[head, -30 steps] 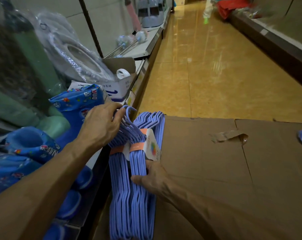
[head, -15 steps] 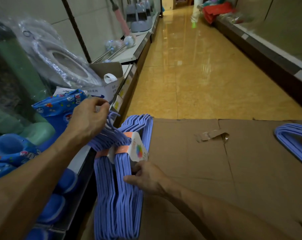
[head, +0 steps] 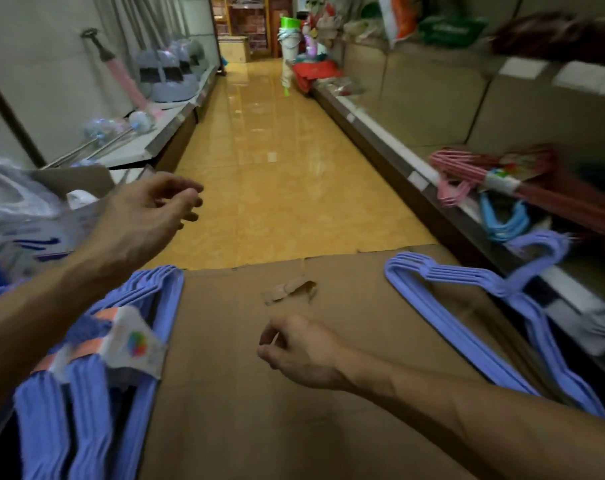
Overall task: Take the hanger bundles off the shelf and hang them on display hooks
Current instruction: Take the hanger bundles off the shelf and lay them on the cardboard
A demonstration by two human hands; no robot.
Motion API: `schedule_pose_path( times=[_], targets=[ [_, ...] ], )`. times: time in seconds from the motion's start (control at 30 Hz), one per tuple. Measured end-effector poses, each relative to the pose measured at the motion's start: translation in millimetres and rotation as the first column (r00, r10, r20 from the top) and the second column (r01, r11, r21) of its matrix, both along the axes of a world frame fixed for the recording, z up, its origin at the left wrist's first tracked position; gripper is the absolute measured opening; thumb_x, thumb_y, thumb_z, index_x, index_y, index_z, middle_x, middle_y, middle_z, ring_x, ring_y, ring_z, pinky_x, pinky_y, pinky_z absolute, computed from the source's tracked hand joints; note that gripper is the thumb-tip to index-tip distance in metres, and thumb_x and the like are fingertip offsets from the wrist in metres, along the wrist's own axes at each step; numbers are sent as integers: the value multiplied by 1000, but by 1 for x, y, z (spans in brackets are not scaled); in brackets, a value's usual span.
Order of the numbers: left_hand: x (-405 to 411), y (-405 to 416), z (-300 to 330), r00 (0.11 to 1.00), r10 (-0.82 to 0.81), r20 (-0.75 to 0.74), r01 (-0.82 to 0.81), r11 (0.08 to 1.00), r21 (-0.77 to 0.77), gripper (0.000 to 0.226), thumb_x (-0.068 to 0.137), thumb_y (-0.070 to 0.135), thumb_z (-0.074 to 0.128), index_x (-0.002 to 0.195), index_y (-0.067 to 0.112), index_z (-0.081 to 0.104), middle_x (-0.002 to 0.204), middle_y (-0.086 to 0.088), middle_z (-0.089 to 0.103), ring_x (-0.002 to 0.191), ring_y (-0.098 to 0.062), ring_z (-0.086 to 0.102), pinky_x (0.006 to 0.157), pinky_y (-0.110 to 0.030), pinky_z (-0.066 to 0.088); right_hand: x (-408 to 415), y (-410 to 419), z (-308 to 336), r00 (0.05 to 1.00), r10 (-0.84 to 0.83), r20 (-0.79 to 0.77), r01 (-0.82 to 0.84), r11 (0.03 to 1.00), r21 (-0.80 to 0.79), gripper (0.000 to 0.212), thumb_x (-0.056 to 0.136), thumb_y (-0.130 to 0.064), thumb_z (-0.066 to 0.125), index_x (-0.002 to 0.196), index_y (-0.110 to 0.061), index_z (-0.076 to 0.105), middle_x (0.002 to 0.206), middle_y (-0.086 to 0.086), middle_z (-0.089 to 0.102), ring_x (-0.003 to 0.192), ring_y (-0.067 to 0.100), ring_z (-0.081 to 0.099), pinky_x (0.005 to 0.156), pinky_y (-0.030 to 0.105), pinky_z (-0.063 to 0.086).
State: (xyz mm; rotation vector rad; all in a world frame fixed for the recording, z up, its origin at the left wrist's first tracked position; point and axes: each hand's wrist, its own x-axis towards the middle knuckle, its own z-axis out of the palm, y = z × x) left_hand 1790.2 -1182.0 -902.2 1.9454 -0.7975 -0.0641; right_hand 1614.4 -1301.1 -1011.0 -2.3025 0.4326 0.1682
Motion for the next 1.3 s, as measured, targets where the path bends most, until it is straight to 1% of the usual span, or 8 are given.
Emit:
schedule_pose_path(
  times=[0.17,0.3,0.43,0.57,0.83,0.97,1.13,1.3],
  targets=[
    [-43,-53,7,990,-135,-35,135,991,-3,23,101,25,51,120,21,63,109,-2,68,97,-16,68,84,-35,54,-51,-42,18,996,-76,52,78,997,-27,25,98,-34,53,113,-19,67,107,2,71,99,17,64,89,39,54],
    [-76,-93,5,977,-207,-57,206,978,-24,22,101,25,50,119,23,62,104,2,67,92,-12,68,76,-29,53,-94,-79,20,985,-159,64,162,986,-44,23,98,-32,53,113,-20,67,101,-2,70,92,13,63,80,32,53],
    [-103,-125,-4,954,-268,-132,262,963,-59,17,101,23,53,111,25,66,99,1,70,83,-11,72,79,-35,57,-135,-117,20,953,-292,87,298,952,-74,17,95,-27,56,104,-19,69,89,-4,72,81,10,65,72,24,50],
    [-126,-150,-16,938,-310,-155,304,950,-67,16,101,22,53,109,24,67,96,-1,71,81,-11,72,80,-36,58,-172,-154,20,899,-429,90,438,883,-171,18,92,-29,59,103,-22,71,91,-7,71,89,11,66,79,27,50],
    [-153,-185,-29,904,-363,-226,339,931,-136,20,101,18,52,115,18,66,99,-6,70,91,-23,71,85,-43,57,-237,-228,-14,680,-726,-96,639,652,-407,24,93,-30,54,84,-10,47,99,19,61,102,37,62,64,29,37],
    [-163,-197,-39,884,-392,-255,365,919,-147,19,101,19,53,114,20,66,99,-5,70,92,-24,71,85,-44,57,-250,-241,-28,632,-749,-199,619,642,-453,41,96,-32,55,65,-11,39,81,12,50,84,30,58,61,28,36],
    [-177,-213,-51,859,-412,-305,378,911,-168,20,100,18,53,116,19,66,99,-5,71,90,-23,71,82,-40,58,-249,-247,-42,589,-760,-275,709,649,-275,41,94,-41,62,68,-12,50,68,3,49,68,19,52,55,27,38],
    [-191,-229,-67,821,-435,-369,398,900,-177,17,100,16,54,110,21,66,95,-4,71,83,-20,71,70,-30,58,-253,-255,-68,575,-764,-293,776,623,-102,42,83,-50,73,92,-14,53,87,5,57,80,19,57,75,36,52]
  ],
)
